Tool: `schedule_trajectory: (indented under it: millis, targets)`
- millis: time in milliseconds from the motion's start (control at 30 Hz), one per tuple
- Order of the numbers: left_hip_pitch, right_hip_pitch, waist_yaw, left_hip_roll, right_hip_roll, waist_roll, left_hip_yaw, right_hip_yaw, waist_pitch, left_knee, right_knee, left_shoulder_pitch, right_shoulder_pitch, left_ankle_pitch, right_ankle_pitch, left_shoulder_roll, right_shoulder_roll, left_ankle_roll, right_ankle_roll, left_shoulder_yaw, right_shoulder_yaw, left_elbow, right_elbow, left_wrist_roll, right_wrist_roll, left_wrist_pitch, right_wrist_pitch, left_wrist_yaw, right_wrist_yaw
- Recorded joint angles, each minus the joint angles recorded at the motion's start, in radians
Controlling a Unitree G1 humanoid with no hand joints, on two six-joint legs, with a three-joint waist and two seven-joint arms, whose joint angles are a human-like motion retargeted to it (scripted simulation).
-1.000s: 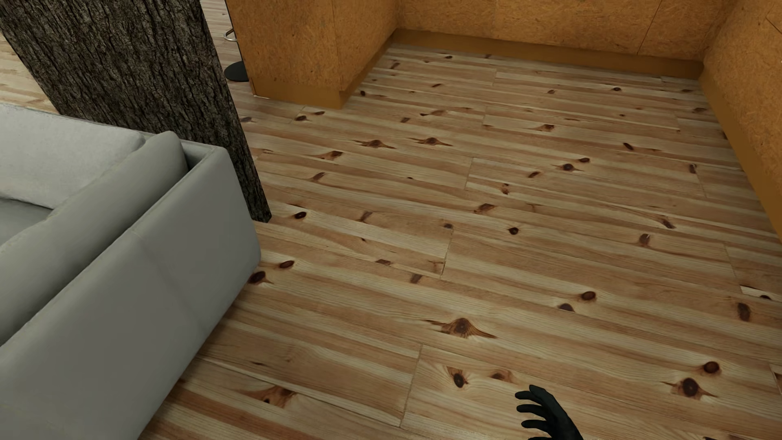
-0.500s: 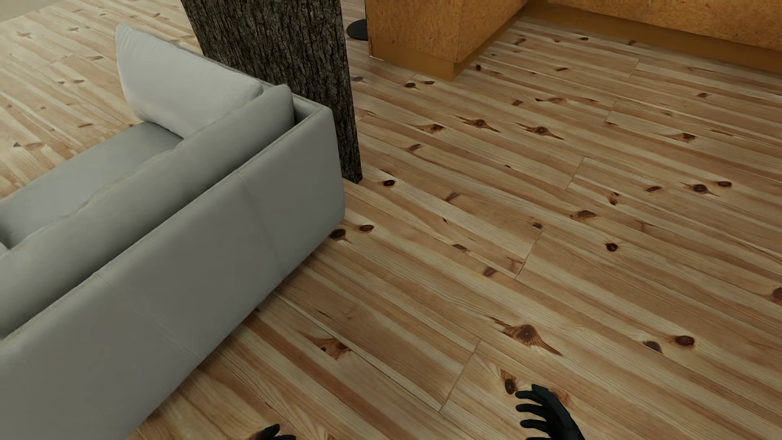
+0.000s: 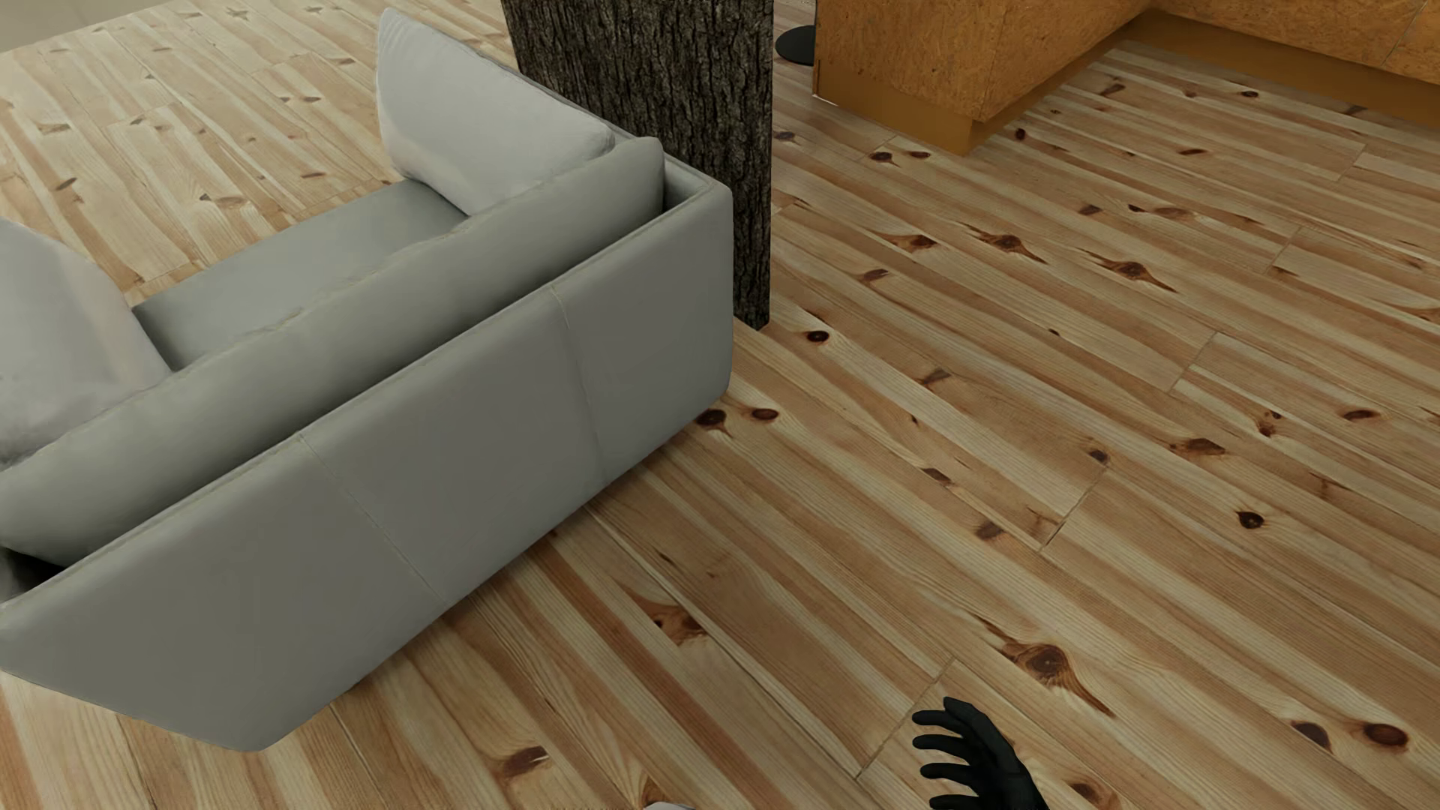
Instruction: Turn left
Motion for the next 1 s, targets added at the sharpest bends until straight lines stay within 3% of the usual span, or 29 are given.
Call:
schedule_trajectory:
  millis: [33,67,100,133,233,267,333,367,400,433,467,500,533,567,600,633,667,700,733,767,800,833,867,900,933,1000]
  targets:
    - [-0.005,0.033,0.015,-0.010,-0.002,-0.018,-0.003,0.018,-0.007,-0.015,-0.070,-0.005,-0.010,0.012,-0.038,0.002,0.002,0.000,0.012,0.004,-0.011,0.015,0.018,-0.009,0.001,-0.016,0.004,0.011,0.004]
    - [-0.005,0.049,0.057,-0.001,-0.006,-0.021,0.008,-0.001,-0.012,-0.039,-0.110,-0.032,0.008,0.031,-0.032,-0.006,-0.006,-0.007,-0.011,-0.016,-0.035,0.001,0.026,-0.014,0.003,-0.014,-0.003,0.018,0.008]
    - [-0.006,0.069,0.047,0.025,-0.014,-0.015,0.046,-0.017,-0.010,-0.029,-0.125,-0.028,0.001,0.018,-0.028,-0.009,-0.019,0.035,-0.005,-0.016,-0.022,-0.010,0.031,-0.016,0.003,-0.008,-0.009,0.020,0.012]
    - [-0.013,0.073,0.010,0.044,-0.024,-0.012,0.068,-0.031,-0.012,-0.018,-0.117,-0.024,-0.013,0.009,-0.034,0.005,-0.016,-0.015,-0.002,-0.021,-0.008,0.000,0.019,-0.015,-0.001,-0.001,-0.010,0.018,0.013]
    - [-0.041,0.016,-0.042,0.023,-0.028,-0.017,0.034,-0.019,-0.011,-0.019,-0.009,-0.036,0.023,0.054,0.008,0.011,-0.007,0.006,0.011,0.005,-0.004,-0.006,-0.042,-0.010,-0.022,0.026,-0.014,0.004,0.010]
    - [-0.036,-0.014,-0.042,0.004,-0.025,-0.029,0.012,0.006,0.000,-0.042,0.057,-0.005,0.009,0.075,0.051,0.009,-0.006,0.005,0.004,-0.006,-0.009,-0.020,-0.032,-0.021,-0.029,0.008,0.011,0.015,0.012]
    - [-0.050,0.085,0.032,-0.026,-0.023,-0.065,-0.010,0.047,-0.028,-0.089,-0.146,0.039,0.009,0.087,-0.045,0.011,-0.029,0.013,-0.015,0.014,-0.020,-0.019,0.018,-0.076,-0.046,-0.055,0.034,0.039,0.018]
    - [-0.051,0.124,0.073,-0.005,-0.018,-0.045,-0.003,0.025,-0.020,-0.074,-0.196,0.036,-0.003,0.055,-0.033,0.015,-0.040,0.053,0.051,0.008,-0.043,-0.013,0.046,-0.089,-0.048,-0.068,0.024,0.034,0.021]
    - [-0.071,0.114,0.057,0.019,-0.025,-0.032,0.035,0.011,-0.010,-0.036,-0.161,0.026,-0.028,0.014,-0.036,0.009,-0.032,0.087,0.065,0.004,-0.029,-0.012,0.033,-0.083,-0.038,-0.062,0.013,0.026,0.015]
    - [-0.086,0.090,0.024,0.031,-0.031,-0.019,0.043,0.003,-0.003,-0.014,-0.100,0.015,-0.046,0.006,-0.038,0.001,-0.021,-0.009,0.047,0.005,-0.011,0.002,0.029,-0.068,-0.026,-0.050,-0.011,0.012,0.006]
    - [-0.098,0.049,-0.004,0.022,-0.028,-0.009,0.026,0.000,-0.001,-0.018,-0.015,-0.014,-0.039,0.100,-0.032,0.018,0.002,0.037,0.006,0.001,0.000,0.038,-0.004,-0.050,-0.014,-0.031,-0.026,-0.011,-0.003]
    - [-0.105,0.020,-0.025,0.000,-0.026,-0.026,0.005,0.020,-0.008,-0.045,0.030,-0.003,-0.021,0.131,-0.033,0.024,0.018,-0.002,-0.033,0.003,0.014,0.018,0.003,-0.047,-0.015,-0.016,-0.040,-0.029,-0.005]
    - [-0.113,0.048,-0.006,-0.018,-0.025,-0.047,-0.001,0.045,-0.021,-0.069,-0.047,0.010,0.011,0.129,-0.081,0.022,0.004,-0.004,-0.059,0.006,0.020,-0.006,0.019,-0.056,-0.024,-0.013,-0.041,-0.026,0.002]
    - [-0.116,0.108,0.051,-0.006,-0.026,-0.032,0.017,0.027,-0.022,-0.064,-0.145,-0.012,0.049,0.087,-0.076,-0.011,-0.026,0.077,0.026,0.019,-0.019,-0.011,0.054,-0.056,-0.032,-0.007,-0.033,0.004,0.017]
    - [-0.128,0.116,0.060,0.012,-0.039,-0.022,0.049,-0.001,-0.017,-0.049,-0.144,-0.009,0.042,0.037,-0.079,-0.018,-0.038,0.090,0.070,0.006,-0.021,-0.046,0.040,-0.050,-0.035,0.004,0.007,0.026,0.021]
    - [-0.144,0.128,0.040,0.029,-0.045,-0.005,0.079,-0.026,-0.019,0.009,-0.139,0.007,0.011,-0.042,-0.087,-0.015,-0.034,0.150,0.055,-0.001,-0.010,-0.037,0.041,-0.046,-0.039,0.001,0.036,0.036,0.019]
    - [-0.170,0.130,0.007,0.058,-0.039,0.024,0.101,-0.044,-0.018,0.083,-0.111,0.022,-0.038,-0.109,-0.107,-0.013,-0.025,0.189,0.007,-0.007,-0.006,-0.027,0.044,-0.035,-0.041,0.001,0.051,0.034,0.013]
    - [-0.180,0.054,-0.031,0.067,-0.044,0.036,0.091,-0.035,-0.007,0.086,0.056,-0.010,-0.054,-0.021,-0.076,0.026,-0.025,0.020,0.013,-0.030,-0.009,0.021,0.004,-0.025,-0.037,0.003,0.045,0.016,0.001]
    - [-0.181,-0.029,-0.067,0.048,-0.028,0.031,0.065,0.010,-0.007,0.045,0.203,-0.013,-0.065,0.125,-0.007,0.058,-0.020,0.011,0.015,-0.029,-0.006,0.049,-0.006,-0.029,-0.036,-0.002,0.032,-0.005,-0.012]
    - [-0.190,-0.080,-0.093,0.015,-0.002,-0.005,0.045,0.060,-0.020,-0.005,0.227,0.001,-0.049,0.170,0.009,0.059,-0.002,0.016,0.002,-0.020,-0.015,0.036,0.010,-0.052,-0.048,-0.007,0.009,-0.018,-0.020]
    - [-0.186,-0.028,-0.058,-0.009,-0.002,-0.037,0.046,0.083,-0.022,-0.014,0.026,0.036,-0.010,0.115,-0.080,0.010,-0.017,0.010,0.003,0.023,-0.030,-0.012,0.044,-0.076,-0.063,-0.027,-0.012,0.007,-0.017]
    - [-0.178,0.027,-0.008,0.000,-0.013,-0.018,0.068,0.047,-0.006,0.066,-0.033,0.009,0.009,-0.004,-0.090,-0.005,-0.045,0.077,0.063,0.001,-0.048,-0.006,0.098,-0.089,-0.069,-0.055,-0.017,0.052,-0.014]
    - [-0.184,0.033,0.000,0.025,-0.018,-0.003,0.108,0.021,-0.008,0.214,-0.018,0.004,-0.002,-0.094,-0.103,0.003,-0.051,0.142,0.083,-0.008,-0.045,-0.013,0.077,-0.081,-0.063,-0.073,0.018,0.073,-0.014]
    - [-0.149,0.025,-0.018,0.046,-0.017,0.014,0.120,0.001,-0.028,0.291,0.004,0.003,-0.019,-0.162,-0.120,0.022,-0.044,0.150,0.031,-0.002,-0.032,-0.005,0.057,-0.058,-0.052,-0.078,0.033,0.067,-0.019]
    - [-0.079,0.002,-0.054,0.072,-0.007,0.036,0.106,-0.016,-0.042,0.238,0.064,-0.003,-0.045,-0.181,-0.128,0.054,-0.022,0.044,0.009,-0.017,-0.018,0.008,0.058,-0.035,-0.039,-0.076,0.027,0.051,-0.030]
    - [-0.072,-0.065,-0.096,0.030,-0.013,0.010,0.064,0.013,-0.025,0.202,0.200,-0.037,-0.011,-0.137,-0.009,0.048,0.025,0.041,0.044,-0.015,-0.003,-0.004,0.023,-0.018,-0.018,-0.058,-0.002,0.018,-0.063]
